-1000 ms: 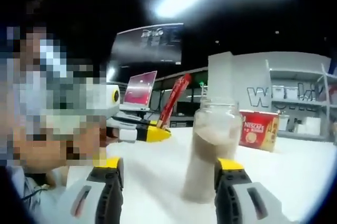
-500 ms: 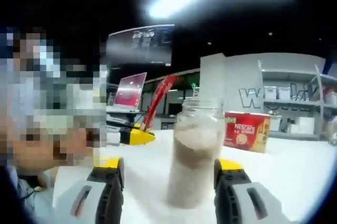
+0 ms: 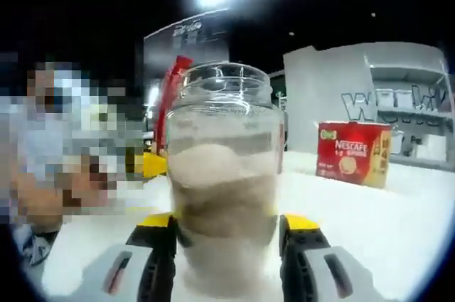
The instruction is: Tear open the coffee pouch, take out the coffee, and pour the coffee from the pouch into the cup
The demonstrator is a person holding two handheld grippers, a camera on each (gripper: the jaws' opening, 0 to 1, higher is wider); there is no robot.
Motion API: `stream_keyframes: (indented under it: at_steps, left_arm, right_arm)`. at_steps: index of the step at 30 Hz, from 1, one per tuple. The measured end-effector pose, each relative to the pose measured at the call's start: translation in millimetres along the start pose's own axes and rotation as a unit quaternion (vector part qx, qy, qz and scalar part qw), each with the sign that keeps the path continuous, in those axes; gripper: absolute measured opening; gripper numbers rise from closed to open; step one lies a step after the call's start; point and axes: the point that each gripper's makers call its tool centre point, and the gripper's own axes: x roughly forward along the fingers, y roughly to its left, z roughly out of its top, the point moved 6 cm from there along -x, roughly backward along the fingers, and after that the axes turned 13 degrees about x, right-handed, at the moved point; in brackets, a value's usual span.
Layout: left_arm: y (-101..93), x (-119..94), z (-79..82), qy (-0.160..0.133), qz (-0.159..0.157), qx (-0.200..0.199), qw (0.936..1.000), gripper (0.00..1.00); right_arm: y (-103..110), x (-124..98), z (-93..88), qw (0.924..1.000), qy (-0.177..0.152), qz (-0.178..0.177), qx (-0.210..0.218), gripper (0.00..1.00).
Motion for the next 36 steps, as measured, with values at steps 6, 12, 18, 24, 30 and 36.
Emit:
stream_keyframes:
  at_steps: [6,12,18,24,30,36]
  left_arm:
    - [0.5,2,-0.6,0.001,-0.001,0.001,1.0000,0.12]
    - [-3.3,-2,1.7,0.002,0.002,-0.002,1.0000,0.12]
    - [-6.5,-13,16.2,0.000,0.007,0.008,0.9999,0.12]
    - [-29.0,-31,48.0,-0.011,-0.034,0.031,0.9989,0.12]
    - [-57.1,-34,70.1,-0.020,-0.172,-0.048,0.9837,0.11]
    - [-82.5,-48,86.7,-0.057,-0.373,-0.143,0.9151,0.11]
  right_arm:
    - [-1,1,0.4,0.9998,0.001,0.018,-0.013,0.54]
    - [4,-6,-2.0,0.9995,0.003,0.029,-0.015,0.54]
    - [8,-16,-3.9,0.9991,0.014,0.030,-0.027,0.66]
    - [39,-60,22.3,0.9914,-0.111,0.016,0.067,0.69]
    - [93,-83,48.5,0.9819,-0.160,0.074,0.070,0.61]
    - [115,-83,60.0,0.9656,-0.169,0.160,0.116,0.41]
